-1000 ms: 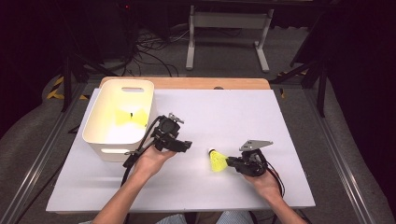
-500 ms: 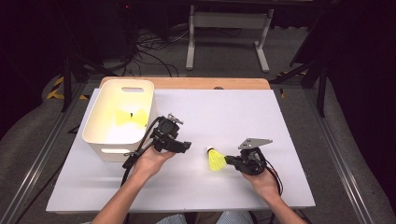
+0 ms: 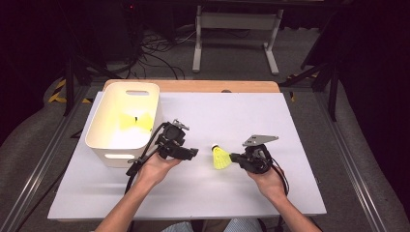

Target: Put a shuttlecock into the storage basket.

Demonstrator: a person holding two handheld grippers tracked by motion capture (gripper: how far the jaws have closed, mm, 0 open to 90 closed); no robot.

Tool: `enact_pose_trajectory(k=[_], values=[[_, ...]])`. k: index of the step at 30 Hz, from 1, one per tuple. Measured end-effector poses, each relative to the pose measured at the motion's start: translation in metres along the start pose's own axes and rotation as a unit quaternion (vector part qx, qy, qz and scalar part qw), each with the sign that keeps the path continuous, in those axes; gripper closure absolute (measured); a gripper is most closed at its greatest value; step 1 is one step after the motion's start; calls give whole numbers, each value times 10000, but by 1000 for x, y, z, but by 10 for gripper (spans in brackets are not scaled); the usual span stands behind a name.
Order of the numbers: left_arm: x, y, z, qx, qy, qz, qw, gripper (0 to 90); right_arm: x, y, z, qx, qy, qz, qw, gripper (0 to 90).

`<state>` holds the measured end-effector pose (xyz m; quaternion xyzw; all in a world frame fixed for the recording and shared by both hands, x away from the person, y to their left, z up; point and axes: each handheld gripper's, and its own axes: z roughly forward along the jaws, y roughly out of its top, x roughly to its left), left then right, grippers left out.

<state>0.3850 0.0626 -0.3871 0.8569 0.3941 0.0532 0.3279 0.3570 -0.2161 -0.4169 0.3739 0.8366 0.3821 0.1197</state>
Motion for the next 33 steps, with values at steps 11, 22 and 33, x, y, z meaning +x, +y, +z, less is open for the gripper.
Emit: enact_pose_trajectory(k=[11, 22, 33], values=[[-3, -3, 4, 43, -84, 62, 9999, 350, 3, 16, 9, 90, -129, 3, 9999, 900], [-7, -7, 11, 156, -224, 111, 9996, 348, 8, 25, 21, 184, -137, 7, 9997, 900], [-15, -6, 20, 238, -232, 184, 9993, 350, 17, 31, 31, 203, -83, 4, 9998, 900]])
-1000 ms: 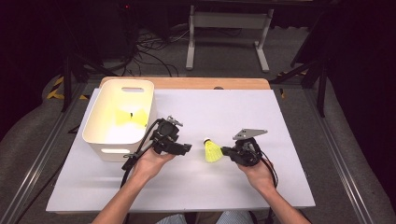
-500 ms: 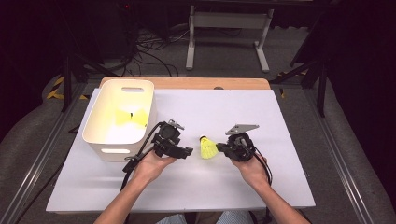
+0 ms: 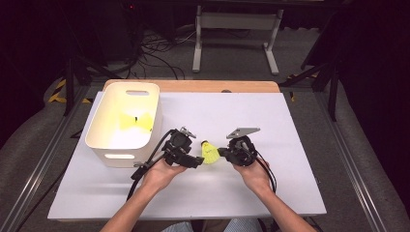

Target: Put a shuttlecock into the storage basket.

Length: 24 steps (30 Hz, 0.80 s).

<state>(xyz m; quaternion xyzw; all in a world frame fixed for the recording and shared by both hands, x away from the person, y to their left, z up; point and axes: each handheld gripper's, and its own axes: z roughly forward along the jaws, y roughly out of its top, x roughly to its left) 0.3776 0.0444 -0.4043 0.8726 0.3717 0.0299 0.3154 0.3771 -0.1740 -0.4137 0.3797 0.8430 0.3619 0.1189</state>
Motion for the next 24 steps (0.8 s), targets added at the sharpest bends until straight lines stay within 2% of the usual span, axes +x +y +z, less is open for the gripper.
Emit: enact_pose_trajectory(k=[7, 14, 20, 24], values=[[2, 1, 4, 43, 92, -38, 9999, 380, 7, 3, 5, 7, 99, -53, 9999, 900], [7, 2, 8, 55, 165, -108, 9998, 495, 10, 3, 4, -7, 198, -58, 9998, 900], [7, 2, 8, 17, 133, -48, 9999, 681, 11, 2, 3, -21, 279, -80, 9996, 900], [6, 2, 9, 31, 194, -6, 9998, 793, 11, 2, 4, -33, 309, -88, 9995, 900]])
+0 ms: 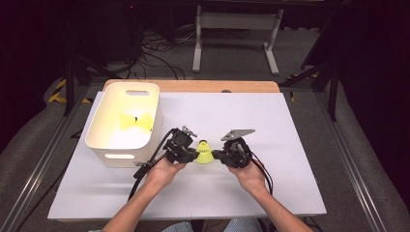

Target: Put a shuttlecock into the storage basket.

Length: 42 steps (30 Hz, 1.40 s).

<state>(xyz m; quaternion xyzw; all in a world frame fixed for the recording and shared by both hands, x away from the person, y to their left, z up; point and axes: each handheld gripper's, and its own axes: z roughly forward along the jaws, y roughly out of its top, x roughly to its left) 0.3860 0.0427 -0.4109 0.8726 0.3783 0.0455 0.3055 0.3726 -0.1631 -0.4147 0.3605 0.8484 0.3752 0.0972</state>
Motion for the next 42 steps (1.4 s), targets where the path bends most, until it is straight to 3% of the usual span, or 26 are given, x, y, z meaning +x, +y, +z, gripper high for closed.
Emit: enact_pose_trajectory(k=[5, 10, 19, 27, 29, 30, 38, 39, 42], values=[[-1, 1, 0, 14, 85, 81, 9999, 882, 0, 0, 0, -5, 14, -22, 10000, 900], [-1, 3, -2, -6, 152, 109, 9998, 897, 0, -2, -1, -48, 16, -7, 10000, 889], [-1, 12, -3, 24, 189, 156, 9997, 900, -1, -7, -8, -277, -66, -76, 9996, 547], [-1, 17, -10, -2, 169, 146, 9998, 900, -9, -26, -29, -832, -245, -269, 9959, 313], [-1, 18, -12, -18, 149, 139, 9998, 900, -10, -28, -32, -894, -266, -277, 9953, 297], [-1, 19, -16, -41, 112, 122, 9999, 900, -12, -34, -38, -1035, -297, -240, 9939, 240], [0, 24, -28, -72, 81, 103, 9999, 900, -22, -56, -57, -1341, -449, -57, 9899, 175], [0, 25, -31, -102, 63, 89, 9999, 900, -25, -65, -64, -1432, -581, -31, 9880, 163], [0, 26, -34, -93, 41, 83, 9999, 900, -29, -74, -70, -1488, -635, 2, 9868, 154]])
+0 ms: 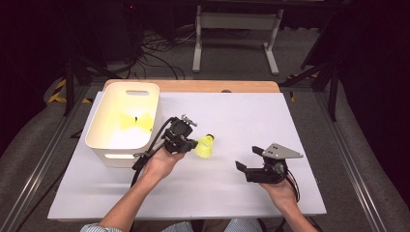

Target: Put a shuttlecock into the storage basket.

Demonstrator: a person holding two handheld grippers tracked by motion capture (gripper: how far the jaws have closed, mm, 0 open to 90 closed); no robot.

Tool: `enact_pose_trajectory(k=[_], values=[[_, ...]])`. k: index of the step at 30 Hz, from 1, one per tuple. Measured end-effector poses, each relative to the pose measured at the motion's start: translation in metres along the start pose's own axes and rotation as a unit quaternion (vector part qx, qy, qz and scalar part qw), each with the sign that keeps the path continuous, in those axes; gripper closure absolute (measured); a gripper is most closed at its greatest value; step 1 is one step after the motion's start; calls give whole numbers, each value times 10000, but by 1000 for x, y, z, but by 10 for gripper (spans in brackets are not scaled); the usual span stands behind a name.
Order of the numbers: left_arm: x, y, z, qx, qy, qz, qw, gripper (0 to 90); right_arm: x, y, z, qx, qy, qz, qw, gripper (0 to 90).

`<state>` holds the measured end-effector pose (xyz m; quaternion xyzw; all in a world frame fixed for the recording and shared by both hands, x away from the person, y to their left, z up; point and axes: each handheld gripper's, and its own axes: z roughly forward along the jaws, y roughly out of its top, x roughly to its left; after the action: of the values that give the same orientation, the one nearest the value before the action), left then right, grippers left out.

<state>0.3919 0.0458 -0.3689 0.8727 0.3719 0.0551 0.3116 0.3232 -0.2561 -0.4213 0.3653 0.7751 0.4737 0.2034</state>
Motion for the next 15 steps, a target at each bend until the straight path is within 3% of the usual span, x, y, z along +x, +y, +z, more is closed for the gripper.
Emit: enact_pose_trajectory(k=[15], values=[[5, 4, -26, -156, -52, -59, 9998, 900, -11, -27, -24, -264, -150, 108, 9995, 136]])
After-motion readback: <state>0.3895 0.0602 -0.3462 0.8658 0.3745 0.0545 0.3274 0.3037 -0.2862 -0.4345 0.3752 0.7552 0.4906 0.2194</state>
